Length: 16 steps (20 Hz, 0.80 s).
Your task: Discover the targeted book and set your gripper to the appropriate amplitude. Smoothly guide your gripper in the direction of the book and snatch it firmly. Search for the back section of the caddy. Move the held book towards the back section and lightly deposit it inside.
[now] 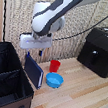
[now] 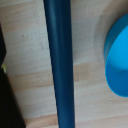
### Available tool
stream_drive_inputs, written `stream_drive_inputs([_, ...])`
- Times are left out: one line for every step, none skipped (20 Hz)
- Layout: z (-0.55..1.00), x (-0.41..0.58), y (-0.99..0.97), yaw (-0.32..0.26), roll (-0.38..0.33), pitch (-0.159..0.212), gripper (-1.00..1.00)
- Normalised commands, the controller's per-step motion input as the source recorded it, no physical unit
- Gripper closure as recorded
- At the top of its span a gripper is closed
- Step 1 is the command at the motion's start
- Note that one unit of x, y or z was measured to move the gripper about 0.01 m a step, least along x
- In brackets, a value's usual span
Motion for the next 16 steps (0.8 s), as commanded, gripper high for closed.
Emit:
stream_drive_inputs([-0.27, 0.0, 0.02, 0.061, -0.081, 0.0, -1.0])
stream_drive_inputs([-0.29, 0.0, 0.0, 0.056, -0.08, 0.002, -1.0])
stream_drive_inputs([-0.31, 0.0, 0.02, 0.051, -0.091, 0.002, -1.0])
stream_drive_inputs([-0.33, 0.0, 0.01, 0.051, -0.096, 0.01, -1.0])
stream_drive_inputs([-0.31, 0.009, 0.0, 0.044, -0.084, 0.009, -1.0])
stream_drive_inputs([-0.31, 0.04, 0.05, 0.036, -0.086, 0.009, -1.0])
stream_drive_inputs([-0.29, 0.037, 0.02, 0.04, -0.068, 0.002, -1.0])
stream_drive_inputs([-0.32, 0.06, 0.0, 0.051, -0.055, 0.0, -1.0])
stream_drive_inputs([-0.32, 0.117, 0.02, 0.062, -0.055, 0.0, -1.0])
stream_drive_inputs([-0.29, 0.143, 0.05, 0.065, -0.06, 0.0, -1.0])
stream_drive_inputs([-0.25, 0.169, 0.07, 0.06, -0.063, 0.0, -1.0])
stream_drive_inputs([-0.21, 0.16, 0.05, 0.054, -0.052, 0.0, -1.0])
stream_drive_inputs([-0.12, 0.12, 0.03, 0.017, -0.024, 0.0, 1.0])
stream_drive_inputs([-0.08, 0.023, 0.02, 0.0, -0.006, 0.0, 1.0])
stream_drive_inputs([-0.02, 0.0, 0.05, 0.0, -0.009, 0.016, 1.0])
stream_drive_inputs([-0.03, 0.0, 0.05, 0.0, -0.012, 0.034, 1.0])
